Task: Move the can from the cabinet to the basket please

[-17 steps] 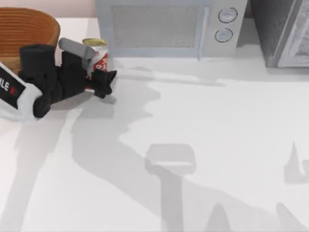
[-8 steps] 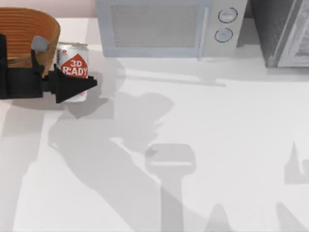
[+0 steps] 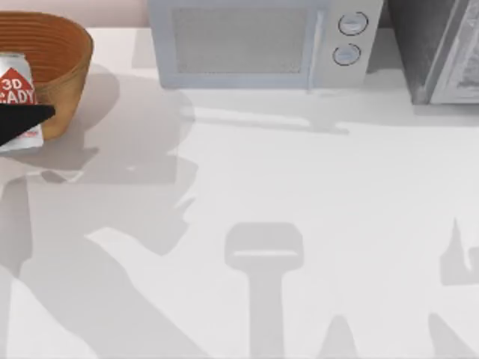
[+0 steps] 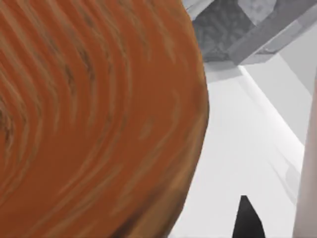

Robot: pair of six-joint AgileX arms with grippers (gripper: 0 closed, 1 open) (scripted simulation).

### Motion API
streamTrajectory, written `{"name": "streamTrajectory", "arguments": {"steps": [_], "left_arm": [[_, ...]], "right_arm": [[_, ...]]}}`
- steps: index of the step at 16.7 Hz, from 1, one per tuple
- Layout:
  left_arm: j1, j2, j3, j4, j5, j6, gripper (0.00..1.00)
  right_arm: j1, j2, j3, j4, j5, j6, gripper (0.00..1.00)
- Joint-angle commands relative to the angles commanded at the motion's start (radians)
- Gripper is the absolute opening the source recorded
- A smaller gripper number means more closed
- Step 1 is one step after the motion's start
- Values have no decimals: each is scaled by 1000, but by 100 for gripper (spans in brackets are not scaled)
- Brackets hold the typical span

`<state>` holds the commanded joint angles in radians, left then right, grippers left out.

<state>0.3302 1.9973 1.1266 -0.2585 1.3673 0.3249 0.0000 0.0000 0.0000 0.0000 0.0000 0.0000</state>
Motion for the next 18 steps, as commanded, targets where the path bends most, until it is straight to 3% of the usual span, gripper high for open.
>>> {"name": "streamTrajectory", "arguments": {"steps": [5,12,18], "left_arm": [[13,29,74,107,-36,-23,0],[26,54,311,498,-167,-60,0],[26,52,356,557,-195,-66,0]], "right_arm": [[0,0,0,0,0,0,100],[0,0,0,0,0,0,100],[0,0,0,0,0,0,100]]}}
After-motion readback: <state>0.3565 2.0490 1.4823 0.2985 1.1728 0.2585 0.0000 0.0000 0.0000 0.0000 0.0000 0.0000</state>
